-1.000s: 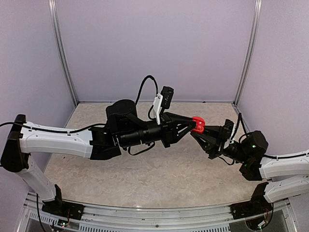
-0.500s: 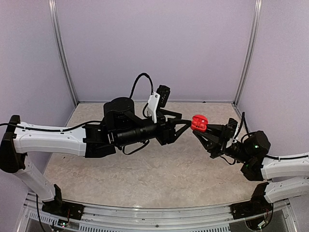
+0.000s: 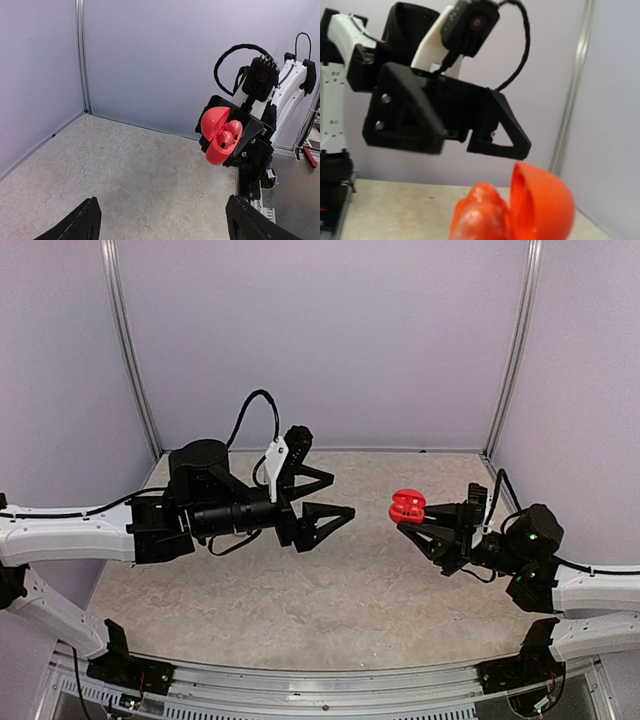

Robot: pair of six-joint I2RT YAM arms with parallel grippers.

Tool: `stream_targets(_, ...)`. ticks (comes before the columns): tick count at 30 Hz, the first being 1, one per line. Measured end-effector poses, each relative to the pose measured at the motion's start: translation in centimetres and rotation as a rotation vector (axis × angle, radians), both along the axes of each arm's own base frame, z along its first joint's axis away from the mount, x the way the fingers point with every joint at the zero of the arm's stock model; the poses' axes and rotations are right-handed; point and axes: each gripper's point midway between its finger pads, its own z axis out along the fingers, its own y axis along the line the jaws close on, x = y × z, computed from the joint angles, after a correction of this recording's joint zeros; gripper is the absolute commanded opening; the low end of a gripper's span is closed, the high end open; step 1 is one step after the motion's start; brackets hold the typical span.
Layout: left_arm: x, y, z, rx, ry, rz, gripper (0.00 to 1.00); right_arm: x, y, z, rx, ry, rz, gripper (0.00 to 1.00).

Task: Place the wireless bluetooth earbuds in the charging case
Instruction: Adjust the left earbud in the left side groove of the charging case.

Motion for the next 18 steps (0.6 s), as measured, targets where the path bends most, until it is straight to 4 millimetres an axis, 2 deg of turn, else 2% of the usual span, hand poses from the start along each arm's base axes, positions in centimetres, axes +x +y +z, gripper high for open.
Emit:
stream_targets(4,-1.8,-0.5,-0.8,0.043,-0.068,-0.064,0.88,-0.6,0.5,0.1,-0.025,0.058,0.065,0.0)
stream_targets(10,-5.9,-2.0,-2.8,0.117,-0.198,-0.164,0.88,-1.7,1.5,0.1,-0.059,0.152,0.179,0.0)
stream_targets(18,-5.7,-3.2,-4.0,0.158,-0.264,-0.161,0.88,-2.5,2.0,-1.2,-0.097,0.277,0.273,0.0)
